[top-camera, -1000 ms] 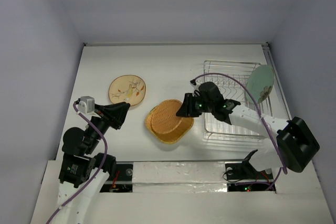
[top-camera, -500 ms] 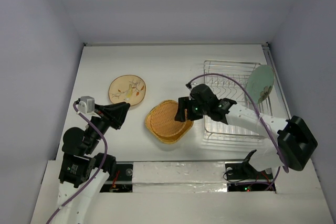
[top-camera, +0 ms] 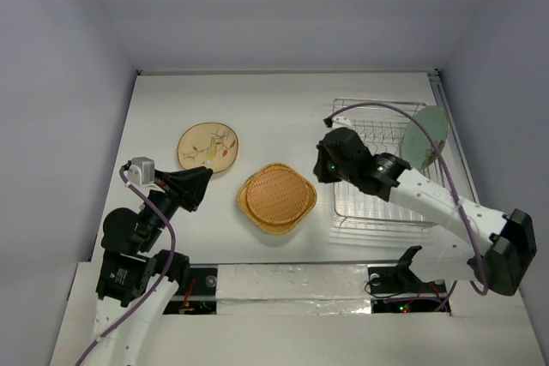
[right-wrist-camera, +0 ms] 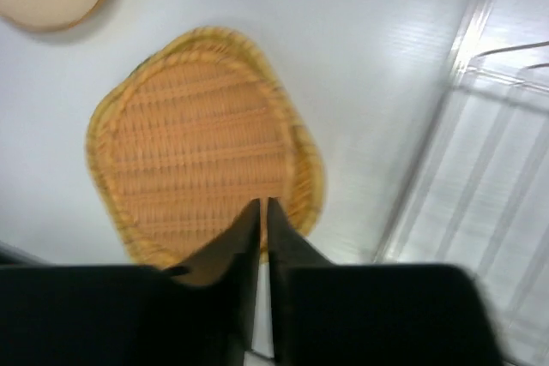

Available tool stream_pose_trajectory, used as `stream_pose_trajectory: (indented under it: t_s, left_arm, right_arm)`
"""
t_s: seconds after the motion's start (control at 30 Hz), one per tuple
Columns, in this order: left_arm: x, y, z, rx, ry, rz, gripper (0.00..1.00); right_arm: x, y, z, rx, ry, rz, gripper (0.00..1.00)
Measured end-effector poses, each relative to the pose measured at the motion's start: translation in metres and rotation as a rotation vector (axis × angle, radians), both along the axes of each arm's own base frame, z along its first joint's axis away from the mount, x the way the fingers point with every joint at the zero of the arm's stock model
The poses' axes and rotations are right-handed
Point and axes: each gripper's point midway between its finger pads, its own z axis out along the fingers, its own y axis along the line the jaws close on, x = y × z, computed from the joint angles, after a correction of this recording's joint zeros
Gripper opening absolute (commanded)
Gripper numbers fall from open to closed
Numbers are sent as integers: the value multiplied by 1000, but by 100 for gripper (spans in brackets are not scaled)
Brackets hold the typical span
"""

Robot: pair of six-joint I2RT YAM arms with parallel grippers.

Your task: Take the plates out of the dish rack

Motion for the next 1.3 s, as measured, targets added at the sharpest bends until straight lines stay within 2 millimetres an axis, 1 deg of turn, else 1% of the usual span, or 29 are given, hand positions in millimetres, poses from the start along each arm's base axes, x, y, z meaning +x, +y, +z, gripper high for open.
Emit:
stream_pose_trajectory:
  t_s: [0.1,0.13,0.2,0.27,0.3,0.33,0.37,0.4,0.43,0.47,0.5,0.53,0.63,0.67,0.73,0.8,0.87,0.9,0.97,1.0,1.07,1.1,1.13,1.3]
  left_arm:
    - [0,0,0,-1,-1,0,21]
    - [0,0,0,0,-1,0,21]
    - [0,0,0,0,-1,0,20]
    - [0,0,0,0,-1,0,20]
    - [0,0,0,0,-1,0,20]
    - [0,0,0,-1,-2,0,20]
    - [-1,0,1,-1,-3,0,20]
    - [-1,0,1,-2,-5,0,20]
    - [-2,0,1,-2,-8,0,20]
    - [-2,1,2,-3,-12,0,20]
    - [-3,1,3,-4,-15,0,20]
    - [-3,1,3,-5,-17,0,20]
    - [-3,1,3,-4,-15,0,20]
    - [-3,1,2,-4,-13,0,20]
    - [-3,1,2,-3,-11,0,20]
    - [-3,1,2,-3,-11,0,20]
    - [-4,1,2,-4,-12,0,20]
    - [-4,1,2,-4,-13,0,20]
    - [-4,1,2,-4,-14,0,20]
    - [-4,1,2,-4,-15,-1,20]
    - [-5,0,2,-4,-15,-5,20]
    - [-5,0,2,-5,-15,-6,20]
    - [-5,0,2,-5,-15,-7,20]
    - [-7,0,4,-7,-23,-9,20]
  right_arm:
    - [15,-38,35,-47,-109,-169,0]
    - [22,-55,50,-57,-150,-240,0]
    - [35,-96,79,-82,-226,-404,0]
    - [44,-143,103,-113,-292,-573,6]
    - [47,-172,112,-129,-321,-665,18]
    - [47,-194,119,-141,-340,-734,28]
    - [47,-221,124,-163,-356,-813,37]
    - [45,-243,127,-184,-364,-872,52]
    - [44,-263,130,-200,-369,-927,58]
    - [42,-279,133,-215,-374,-969,62]
    - [42,-289,134,-226,-376,-996,66]
    - [42,-302,134,-238,-374,-1026,67]
    - [49,-326,129,-288,-347,-1072,68]
    - [55,-335,124,-310,-327,-1089,68]
    - [69,-352,107,-352,-271,-1102,67]
    - [79,-364,84,-392,-204,-1095,67]
    - [83,-367,61,-420,-146,-1058,66]
    - [83,-368,53,-431,-125,-1045,64]
    - [84,-370,46,-445,-101,-1020,61]
    - [85,-371,45,-449,-97,-1013,58]
    - [87,-374,40,-463,-86,-1003,56]
    - [88,-374,38,-469,-78,-998,51]
    - [89,-376,33,-482,-63,-990,50]
    - [95,-378,9,-529,6,-952,45]
